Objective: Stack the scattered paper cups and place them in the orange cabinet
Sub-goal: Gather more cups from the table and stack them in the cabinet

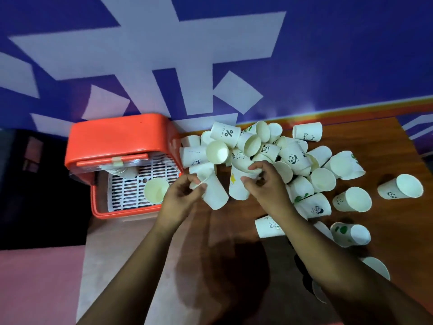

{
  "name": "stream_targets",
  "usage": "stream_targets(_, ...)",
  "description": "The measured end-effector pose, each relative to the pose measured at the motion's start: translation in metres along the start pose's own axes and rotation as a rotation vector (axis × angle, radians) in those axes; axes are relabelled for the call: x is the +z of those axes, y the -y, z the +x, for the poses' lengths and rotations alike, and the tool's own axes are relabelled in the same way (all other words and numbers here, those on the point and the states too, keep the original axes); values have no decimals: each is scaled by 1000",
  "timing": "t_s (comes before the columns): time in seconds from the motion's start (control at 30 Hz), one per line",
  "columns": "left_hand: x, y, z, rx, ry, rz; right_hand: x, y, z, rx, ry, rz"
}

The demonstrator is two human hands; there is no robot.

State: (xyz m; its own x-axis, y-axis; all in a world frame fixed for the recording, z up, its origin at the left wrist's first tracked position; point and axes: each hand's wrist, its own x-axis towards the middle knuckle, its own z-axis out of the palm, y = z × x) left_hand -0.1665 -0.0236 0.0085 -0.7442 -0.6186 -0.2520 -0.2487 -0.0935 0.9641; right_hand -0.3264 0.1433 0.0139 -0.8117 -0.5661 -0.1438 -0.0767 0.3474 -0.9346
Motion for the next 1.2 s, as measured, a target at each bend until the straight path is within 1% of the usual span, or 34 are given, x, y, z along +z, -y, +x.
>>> stream_targets(0.07, -27, -2, -18, -23, -77, -81, 18, 14, -4, 29, 73, 48)
stream_targets(0.13, -58, -1, -32, -22, -204, -137, 37, 25, -9, 31, 125, 45)
stream_targets(0.2, -85, 1, -42, 0, -330, -149, 57, 30, -13, 45, 146, 14)
stream_targets(0.27, -109, 3, -45, 34, -391, -120, 77, 35, -20, 40, 155, 4)
stream_targets(0.4, -128, 8, -38, 114, -359, -19, 105, 40, -35, 39, 165, 11)
stream_targets(0.53, -125, 30, -18, 212, -294, 284, 115, 39, -47, 52, 135, -16)
stream_targets(0.7, -122, 54, 0, 156, -127, 549, 119, 36, -52, 59, 20, -4)
stream_targets(0.77, -126, 60, 6, 152, -65, 591, 124, 39, -49, 66, 2, 25)
stream_targets(0.83, -132, 65, 7, 118, -28, 539, 131, 43, -43, 69, -2, 51)
stream_targets(0.9, -139, 68, 4, 52, -24, 446, 142, 48, -33, 63, 5, 27)
stream_targets(1.03, -149, 64, -6, -141, -100, 136, 173, 61, -23, -18, 54, -87)
stream_targets(1.13, -152, 54, -10, -162, -117, 17, 195, 59, -23, -82, 65, -108)
stream_targets(1.2, -151, 49, -12, -163, -85, -13, 202, 51, -22, -139, 69, -200)
